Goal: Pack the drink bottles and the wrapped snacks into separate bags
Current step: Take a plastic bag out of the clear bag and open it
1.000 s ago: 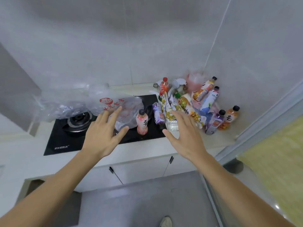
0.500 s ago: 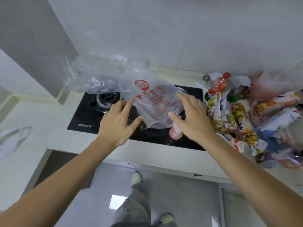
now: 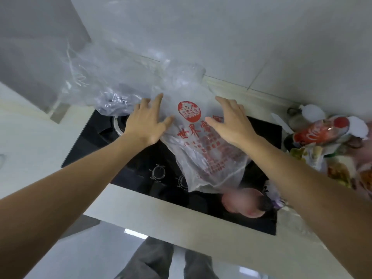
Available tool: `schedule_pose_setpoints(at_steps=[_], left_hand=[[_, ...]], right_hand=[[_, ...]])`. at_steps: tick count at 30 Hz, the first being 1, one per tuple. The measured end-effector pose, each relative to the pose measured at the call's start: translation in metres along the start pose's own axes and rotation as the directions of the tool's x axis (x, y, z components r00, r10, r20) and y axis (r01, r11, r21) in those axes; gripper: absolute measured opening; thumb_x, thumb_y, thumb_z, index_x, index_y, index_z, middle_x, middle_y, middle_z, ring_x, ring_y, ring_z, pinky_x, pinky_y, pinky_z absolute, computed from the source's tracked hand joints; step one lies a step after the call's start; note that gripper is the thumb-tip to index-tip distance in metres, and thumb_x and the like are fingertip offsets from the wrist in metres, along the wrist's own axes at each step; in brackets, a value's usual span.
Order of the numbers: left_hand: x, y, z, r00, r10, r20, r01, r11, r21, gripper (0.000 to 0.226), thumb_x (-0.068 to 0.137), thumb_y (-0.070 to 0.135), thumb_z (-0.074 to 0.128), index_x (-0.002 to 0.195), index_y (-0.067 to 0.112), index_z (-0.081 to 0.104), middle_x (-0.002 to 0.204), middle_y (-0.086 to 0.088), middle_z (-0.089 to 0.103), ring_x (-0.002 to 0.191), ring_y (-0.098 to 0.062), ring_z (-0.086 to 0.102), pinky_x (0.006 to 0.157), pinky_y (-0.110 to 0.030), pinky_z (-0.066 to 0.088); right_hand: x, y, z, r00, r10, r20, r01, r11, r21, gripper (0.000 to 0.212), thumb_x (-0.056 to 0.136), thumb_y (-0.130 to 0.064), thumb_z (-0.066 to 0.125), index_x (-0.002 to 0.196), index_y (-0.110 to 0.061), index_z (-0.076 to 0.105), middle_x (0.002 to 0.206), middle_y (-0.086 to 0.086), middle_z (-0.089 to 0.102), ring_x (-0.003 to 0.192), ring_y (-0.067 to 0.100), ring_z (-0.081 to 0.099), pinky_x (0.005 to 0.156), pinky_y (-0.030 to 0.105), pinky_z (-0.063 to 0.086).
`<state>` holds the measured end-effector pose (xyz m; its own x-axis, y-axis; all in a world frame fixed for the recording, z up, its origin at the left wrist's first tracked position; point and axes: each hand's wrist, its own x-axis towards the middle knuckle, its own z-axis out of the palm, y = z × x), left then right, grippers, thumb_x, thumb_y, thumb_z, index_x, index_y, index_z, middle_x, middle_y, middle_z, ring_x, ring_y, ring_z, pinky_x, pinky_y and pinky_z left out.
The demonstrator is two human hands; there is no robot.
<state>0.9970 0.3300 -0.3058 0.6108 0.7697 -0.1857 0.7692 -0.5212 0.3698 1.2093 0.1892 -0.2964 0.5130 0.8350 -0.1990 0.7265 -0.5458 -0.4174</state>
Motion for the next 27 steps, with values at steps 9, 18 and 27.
schedule_pose_setpoints(at_steps=[9, 18, 27], left_hand=[[0.066, -0.005, 0.019, 0.999, -0.003, 0.035, 0.003, 1.000, -0.009, 0.075, 0.100, 0.053, 0.052, 0.160, 0.023, 0.019, 0.148, -0.021, 0.040, 0.139, -0.040, 0.038, 0.111, -0.054, 0.039], [0.064, -0.003, 0.024, 0.991, 0.079, -0.107, -0.088, 0.992, -0.085, 0.067, 0.089, 0.034, 0.077, 0.145, 0.008, 0.050, 0.128, -0.011, 0.056, 0.118, -0.032, 0.055, 0.102, -0.048, 0.048], [0.030, 0.002, -0.015, 0.937, 0.126, -0.325, -0.201, 0.958, -0.207, 0.039, 0.089, 0.036, 0.076, 0.115, 0.010, 0.065, 0.114, -0.005, 0.060, 0.099, -0.018, 0.060, 0.086, -0.028, 0.049]], right_hand=[[0.092, 0.006, 0.029, 0.985, 0.107, 0.135, -0.118, 0.990, 0.075, 0.085, 0.089, -0.060, 0.065, 0.159, -0.033, 0.026, 0.159, 0.009, 0.037, 0.146, 0.035, 0.035, 0.114, 0.057, 0.039], [0.113, 0.000, 0.022, 0.995, 0.062, 0.083, -0.084, 0.953, 0.292, 0.070, 0.091, -0.050, 0.066, 0.150, -0.020, 0.044, 0.144, 0.006, 0.057, 0.125, 0.025, 0.059, 0.105, 0.048, 0.051], [0.074, -0.030, -0.030, 0.998, -0.055, -0.033, 0.064, 0.929, 0.366, 0.043, 0.099, -0.039, 0.065, 0.129, -0.008, 0.064, 0.117, -0.004, 0.062, 0.093, 0.006, 0.058, 0.060, 0.006, 0.039]])
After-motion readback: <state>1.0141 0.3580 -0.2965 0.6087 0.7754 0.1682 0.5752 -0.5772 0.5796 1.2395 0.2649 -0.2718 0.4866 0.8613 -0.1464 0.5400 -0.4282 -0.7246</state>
